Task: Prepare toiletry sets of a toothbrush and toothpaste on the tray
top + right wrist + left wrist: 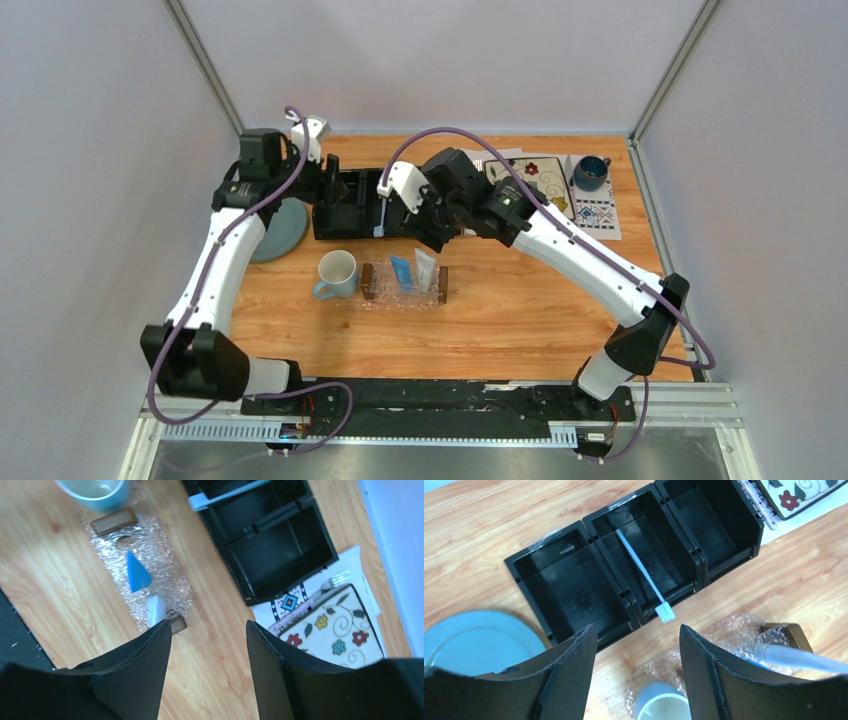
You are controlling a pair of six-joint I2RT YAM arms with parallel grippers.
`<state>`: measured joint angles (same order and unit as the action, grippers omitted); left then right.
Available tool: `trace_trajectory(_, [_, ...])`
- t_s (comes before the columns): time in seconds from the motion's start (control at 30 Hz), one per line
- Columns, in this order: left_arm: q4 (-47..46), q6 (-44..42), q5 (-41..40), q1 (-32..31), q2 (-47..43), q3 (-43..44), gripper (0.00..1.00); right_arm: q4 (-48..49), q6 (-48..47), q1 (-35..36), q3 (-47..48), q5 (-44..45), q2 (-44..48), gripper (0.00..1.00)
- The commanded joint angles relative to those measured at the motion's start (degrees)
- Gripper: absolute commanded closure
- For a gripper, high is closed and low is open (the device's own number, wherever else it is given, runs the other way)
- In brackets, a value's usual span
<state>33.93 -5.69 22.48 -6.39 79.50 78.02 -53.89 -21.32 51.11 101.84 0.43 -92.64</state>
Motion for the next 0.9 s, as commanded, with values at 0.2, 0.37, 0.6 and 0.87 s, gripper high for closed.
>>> trace_trajectory(0.2, [5.3,3.7,-12.7,-9.7,18.2,14.7,0.36,5.5,5.9,-8.4,-2.4,3.3,6.3,0.40])
trace_trajectory(0.37, [6.8,3.9,-13.3,-11.9,24.7,20.2,0.38,5.5,6.2,-11.3,-4.8,2.6,8.1,0.40])
trace_trajectory(0.6, [7.5,4.4,-13.7,-13.1,31.8,22.5,0.44,5.9,6.5,-13.7,-7.5,1.6,9.6,0.40])
trace_trajectory(0.87, [6.9,3.8,-16.2,-14.3,36.0,22.1,0.45,7.0,7.3,-15.1,-10.6,0.5,10.1,0.40])
